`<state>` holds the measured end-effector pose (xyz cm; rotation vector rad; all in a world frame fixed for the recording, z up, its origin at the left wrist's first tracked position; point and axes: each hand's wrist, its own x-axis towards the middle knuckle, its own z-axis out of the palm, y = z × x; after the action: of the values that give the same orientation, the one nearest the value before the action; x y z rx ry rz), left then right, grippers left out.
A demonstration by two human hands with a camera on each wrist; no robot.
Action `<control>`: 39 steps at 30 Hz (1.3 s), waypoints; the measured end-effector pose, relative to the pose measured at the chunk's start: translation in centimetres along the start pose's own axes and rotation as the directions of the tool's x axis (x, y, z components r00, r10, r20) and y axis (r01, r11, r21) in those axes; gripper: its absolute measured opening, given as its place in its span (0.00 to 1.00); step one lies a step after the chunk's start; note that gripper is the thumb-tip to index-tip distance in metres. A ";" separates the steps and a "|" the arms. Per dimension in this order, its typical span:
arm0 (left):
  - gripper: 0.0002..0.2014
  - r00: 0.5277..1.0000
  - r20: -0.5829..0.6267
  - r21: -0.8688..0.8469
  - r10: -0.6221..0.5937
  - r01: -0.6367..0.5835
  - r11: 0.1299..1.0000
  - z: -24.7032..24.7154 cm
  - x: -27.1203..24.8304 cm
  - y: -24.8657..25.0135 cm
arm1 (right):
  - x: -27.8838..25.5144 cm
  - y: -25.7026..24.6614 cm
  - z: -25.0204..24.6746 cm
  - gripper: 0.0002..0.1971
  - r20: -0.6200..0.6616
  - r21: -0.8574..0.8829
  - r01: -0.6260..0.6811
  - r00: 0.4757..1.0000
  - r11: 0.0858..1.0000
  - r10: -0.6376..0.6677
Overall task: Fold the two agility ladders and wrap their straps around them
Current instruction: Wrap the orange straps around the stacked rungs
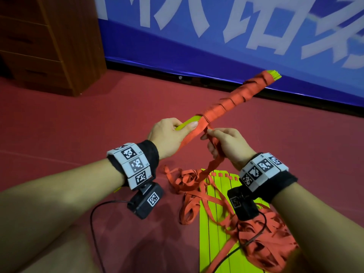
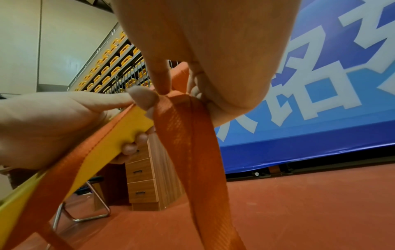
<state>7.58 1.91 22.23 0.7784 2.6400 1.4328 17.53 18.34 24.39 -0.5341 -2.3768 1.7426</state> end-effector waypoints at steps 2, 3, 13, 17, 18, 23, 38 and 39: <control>0.26 1.000 -0.018 0.035 -0.011 0.012 0.999 0.2 0.1 -0.2 | 0.1 -0.1 0.2 0.15 -0.015 -0.004 0.002 1.000 1.000 -0.002; 0.26 1.000 -0.025 0.052 -0.015 0.016 0.999 0.3 0.1 -0.2 | 0.0 -0.3 0.3 0.15 -0.023 -0.006 -0.001 1.000 1.000 0.001; 0.25 0.996 -0.085 0.151 0.026 -0.013 0.988 0.6 -0.1 0.0 | -0.6 -0.7 0.4 0.10 -0.004 0.112 -0.008 1.000 0.994 0.008; 0.24 0.994 -0.109 0.155 0.022 -0.005 0.988 0.6 -0.3 0.3 | -0.7 -1.0 0.4 0.11 -0.035 0.129 0.003 0.999 0.992 0.002; 0.24 0.993 -0.117 0.146 0.026 -0.009 0.989 0.7 -0.3 0.3 | -0.6 -0.9 0.4 0.14 -0.052 0.125 0.018 0.999 0.992 -0.011; 0.24 0.990 -0.136 0.136 0.041 -0.023 0.990 0.9 -0.8 0.7 | -0.4 -0.4 0.6 0.28 -0.153 -0.003 0.073 0.986 0.997 -0.073; 0.17 0.996 0.046 0.032 0.076 -0.077 0.997 -0.3 -0.6 0.7 | 0.3 1.0 -0.1 0.26 -0.203 -0.049 0.114 0.972 0.992 -0.121; 0.19 0.994 0.078 0.000 0.077 -0.077 0.997 -0.4 -0.4 0.6 | 0.3 1.2 -0.2 0.26 -0.190 -0.050 0.121 0.973 0.991 -0.128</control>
<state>8.03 1.65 22.85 0.9266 2.5819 1.3862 17.58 18.98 23.34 -0.5208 -2.2613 1.5219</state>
